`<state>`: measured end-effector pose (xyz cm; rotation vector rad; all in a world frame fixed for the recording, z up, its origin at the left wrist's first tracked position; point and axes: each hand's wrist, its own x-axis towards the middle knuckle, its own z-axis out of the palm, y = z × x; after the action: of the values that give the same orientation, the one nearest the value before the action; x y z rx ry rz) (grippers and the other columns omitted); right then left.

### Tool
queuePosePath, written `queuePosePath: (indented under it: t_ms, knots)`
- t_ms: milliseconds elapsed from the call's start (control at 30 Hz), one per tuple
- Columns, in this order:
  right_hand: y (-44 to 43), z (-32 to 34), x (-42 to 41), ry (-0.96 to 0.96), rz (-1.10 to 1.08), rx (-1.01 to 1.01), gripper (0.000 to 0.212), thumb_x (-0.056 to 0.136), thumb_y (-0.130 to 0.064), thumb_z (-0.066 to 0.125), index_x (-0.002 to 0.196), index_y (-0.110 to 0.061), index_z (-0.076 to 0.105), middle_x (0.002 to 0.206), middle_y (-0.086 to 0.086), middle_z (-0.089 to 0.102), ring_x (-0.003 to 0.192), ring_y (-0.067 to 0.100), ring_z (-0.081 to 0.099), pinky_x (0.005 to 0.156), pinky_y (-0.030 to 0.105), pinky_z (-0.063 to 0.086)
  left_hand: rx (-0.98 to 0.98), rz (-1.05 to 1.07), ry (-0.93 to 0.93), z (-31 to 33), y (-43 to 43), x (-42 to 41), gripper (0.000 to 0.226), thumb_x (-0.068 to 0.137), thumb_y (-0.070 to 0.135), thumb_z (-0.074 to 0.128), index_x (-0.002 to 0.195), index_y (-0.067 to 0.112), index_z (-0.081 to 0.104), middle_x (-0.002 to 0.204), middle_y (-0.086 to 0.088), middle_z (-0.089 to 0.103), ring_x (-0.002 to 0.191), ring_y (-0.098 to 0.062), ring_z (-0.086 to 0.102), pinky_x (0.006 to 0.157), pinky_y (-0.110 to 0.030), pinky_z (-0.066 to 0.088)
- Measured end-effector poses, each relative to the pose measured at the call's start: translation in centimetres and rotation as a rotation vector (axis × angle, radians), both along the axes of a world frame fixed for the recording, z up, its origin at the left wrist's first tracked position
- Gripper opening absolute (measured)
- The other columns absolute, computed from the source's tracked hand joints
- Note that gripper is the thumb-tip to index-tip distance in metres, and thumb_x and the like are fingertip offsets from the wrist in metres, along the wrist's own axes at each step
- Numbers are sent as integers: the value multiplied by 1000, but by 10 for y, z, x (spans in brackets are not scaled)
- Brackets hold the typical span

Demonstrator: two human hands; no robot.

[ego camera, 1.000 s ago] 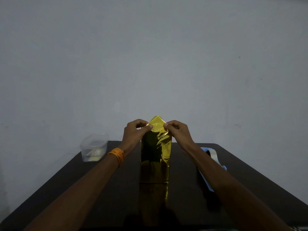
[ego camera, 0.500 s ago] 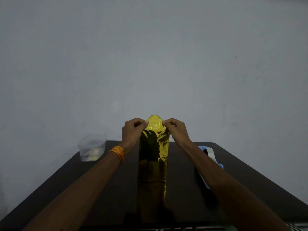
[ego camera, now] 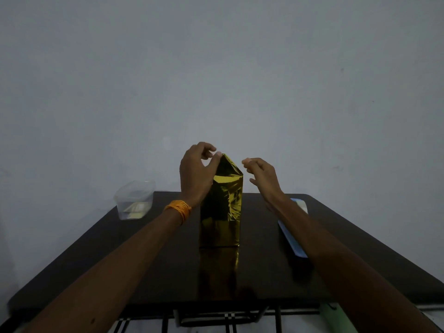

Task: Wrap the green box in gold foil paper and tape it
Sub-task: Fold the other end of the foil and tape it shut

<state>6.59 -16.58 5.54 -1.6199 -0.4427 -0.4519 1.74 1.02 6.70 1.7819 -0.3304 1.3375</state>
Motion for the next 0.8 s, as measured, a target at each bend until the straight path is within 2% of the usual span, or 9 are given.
queuePosePath:
  t_ms: [100, 200, 333, 400, 467, 567, 633, 733, 800]
  knots:
    - [-18, -4, -5, 3, -98, -3, 21, 96, -30, 59, 105, -15, 71, 104, -1, 70, 103, 16, 63, 92, 39, 52, 169, 39, -136, 7, -24, -17, 5, 91, 22, 64, 89, 18, 65, 79, 6, 64, 73, -9, 61, 62, -23, 50]
    - [-45, -11, -13, -22, -248, -47, 12, 93, -25, 63, 96, -18, 72, 92, -4, 71, 91, 14, 65, 86, 35, 53, 250, -20, -115, 4, -57, -23, 6, 89, 24, 65, 86, 19, 65, 70, 8, 64, 64, -9, 60, 58, -24, 49]
    - [-93, -22, -25, 54, -398, -135, 9, 89, -13, 66, 90, -12, 75, 87, -1, 72, 87, 15, 68, 83, 29, 54, 293, -131, 77, -15, -96, -10, 3, 83, 20, 66, 81, 22, 66, 65, 8, 64, 60, -7, 60, 58, -32, 52]
    - [-116, -29, -29, 96, -470, -190, 8, 87, -11, 68, 87, -10, 76, 88, 2, 74, 86, 15, 68, 81, 29, 54, 287, -173, 193, -30, -111, 0, 5, 81, 19, 66, 79, 23, 69, 67, 7, 66, 63, -6, 61, 60, -33, 53]
    - [-139, -39, -34, 146, -535, -232, 10, 88, -12, 68, 87, -7, 76, 90, 6, 74, 82, 15, 66, 72, 25, 52, 281, -227, 318, -46, -126, 11, 8, 80, 17, 66, 81, 23, 72, 72, 6, 69, 70, -10, 64, 64, -33, 55]
    - [-163, -57, -39, 246, -555, -249, 27, 90, -20, 68, 85, 7, 72, 84, 21, 71, 71, 18, 59, 57, 24, 44, 329, -348, 525, -69, -145, 23, 12, 81, 12, 66, 88, 17, 75, 82, -2, 72, 79, -16, 66, 72, -34, 55]
    - [-170, -69, -42, 328, -516, -232, 39, 92, -25, 66, 81, 12, 65, 77, 30, 60, 70, 23, 51, 56, 26, 38, 392, -402, 632, -82, -157, 26, 13, 82, 17, 71, 93, 13, 75, 90, -4, 72, 83, -16, 66, 74, -34, 55]
    - [-171, -82, -42, 446, -437, -176, 33, 94, -32, 62, 84, 0, 67, 77, 13, 55, 71, 22, 49, 64, 30, 38, 480, -400, 737, -98, -171, 29, 34, 76, 31, 81, 99, 7, 73, 96, -7, 71, 87, -21, 66, 76, -38, 53]
    - [-169, -87, -41, 506, -404, -129, 31, 95, -33, 61, 79, -7, 63, 75, 6, 56, 66, 15, 49, 60, 27, 37, 486, -398, 750, -107, -178, 34, 38, 74, 34, 83, 93, 3, 73, 94, -12, 71, 85, -25, 65, 71, -40, 51]
